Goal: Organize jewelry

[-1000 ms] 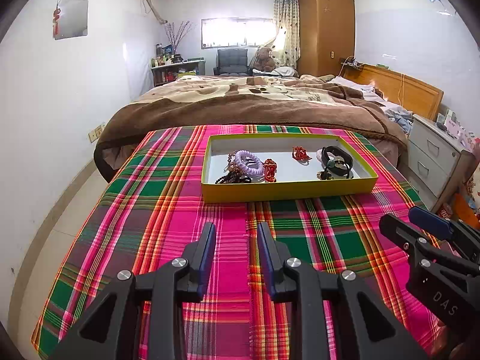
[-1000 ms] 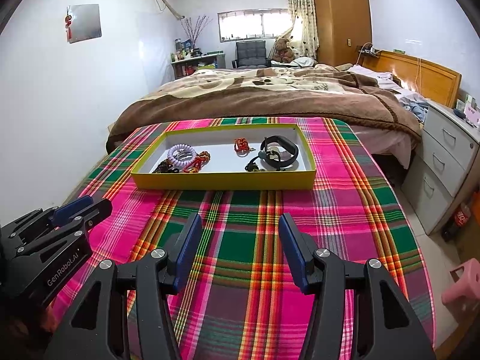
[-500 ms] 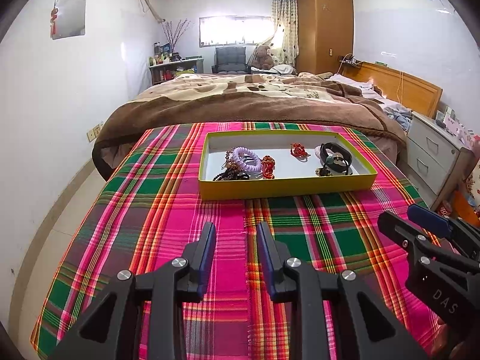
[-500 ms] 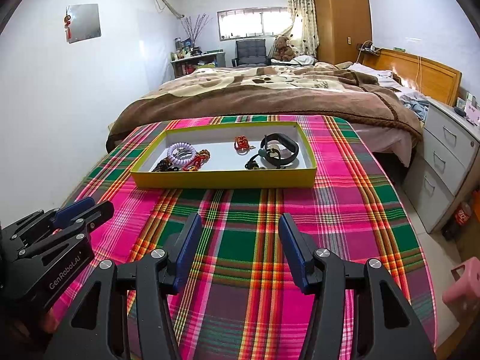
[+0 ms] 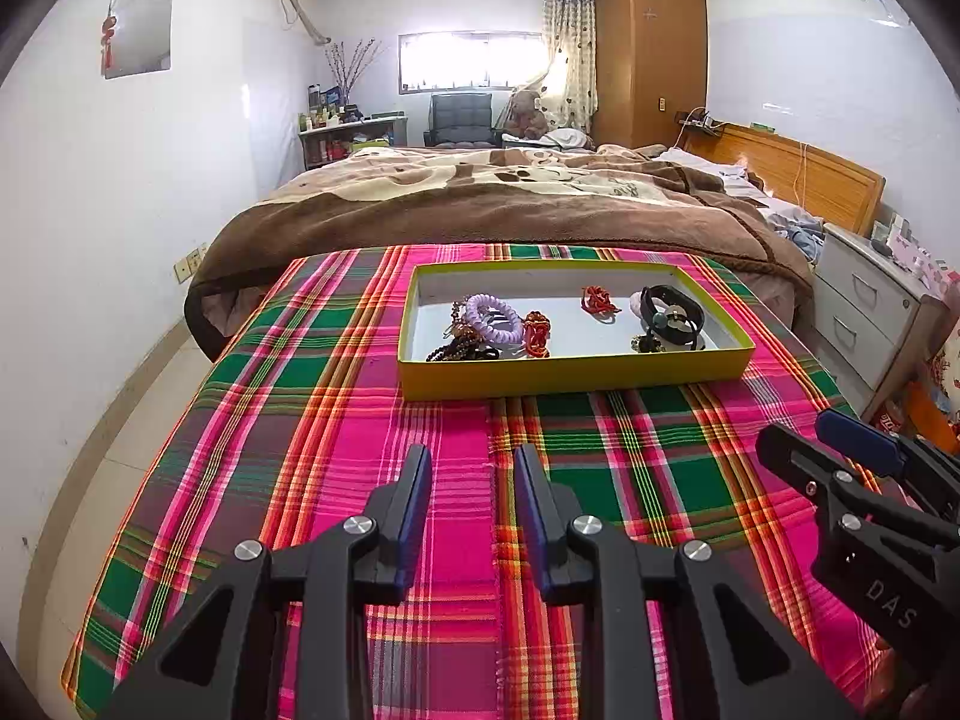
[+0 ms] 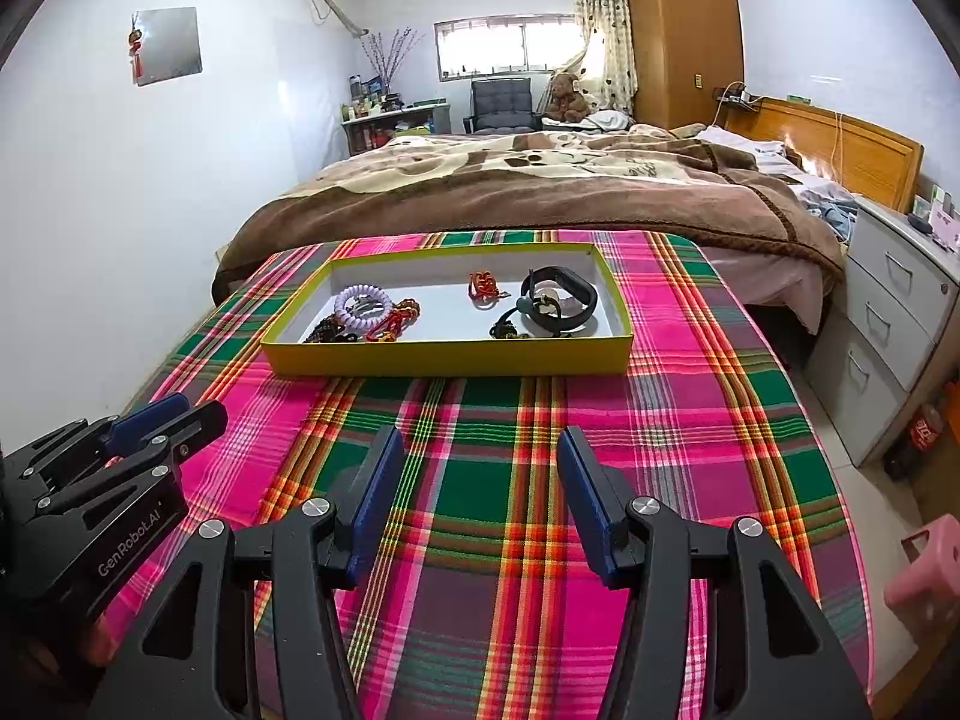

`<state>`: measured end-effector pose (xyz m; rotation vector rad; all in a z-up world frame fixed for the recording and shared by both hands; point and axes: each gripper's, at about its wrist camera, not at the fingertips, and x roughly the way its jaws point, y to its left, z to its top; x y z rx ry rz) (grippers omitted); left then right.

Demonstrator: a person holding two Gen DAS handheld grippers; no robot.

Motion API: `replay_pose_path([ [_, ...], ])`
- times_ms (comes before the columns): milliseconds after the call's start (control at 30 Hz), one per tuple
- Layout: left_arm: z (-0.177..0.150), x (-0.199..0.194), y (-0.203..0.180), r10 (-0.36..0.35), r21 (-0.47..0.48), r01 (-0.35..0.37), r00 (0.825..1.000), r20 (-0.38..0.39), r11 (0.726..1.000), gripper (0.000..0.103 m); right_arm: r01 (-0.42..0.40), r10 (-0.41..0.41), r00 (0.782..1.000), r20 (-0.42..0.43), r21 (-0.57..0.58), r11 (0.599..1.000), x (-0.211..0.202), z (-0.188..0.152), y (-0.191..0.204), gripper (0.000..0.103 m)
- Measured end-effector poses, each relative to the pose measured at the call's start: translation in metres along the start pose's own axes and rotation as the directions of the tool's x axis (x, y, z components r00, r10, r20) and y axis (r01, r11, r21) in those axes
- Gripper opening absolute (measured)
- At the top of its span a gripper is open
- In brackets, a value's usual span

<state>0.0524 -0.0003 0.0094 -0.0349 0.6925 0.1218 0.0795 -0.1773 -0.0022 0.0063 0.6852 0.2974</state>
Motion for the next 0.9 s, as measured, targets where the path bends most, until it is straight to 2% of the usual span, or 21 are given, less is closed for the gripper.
replay_pose_path([
  [900, -0.0004, -0.0016, -0.0021, -0.016, 0.001, 0.016, 1.000, 0.000, 1.000, 0.028, 0.000, 0.000, 1.000, -0.002, 0.002, 1.000, -0.0007, -0.0001, -0.0006, 0.054],
])
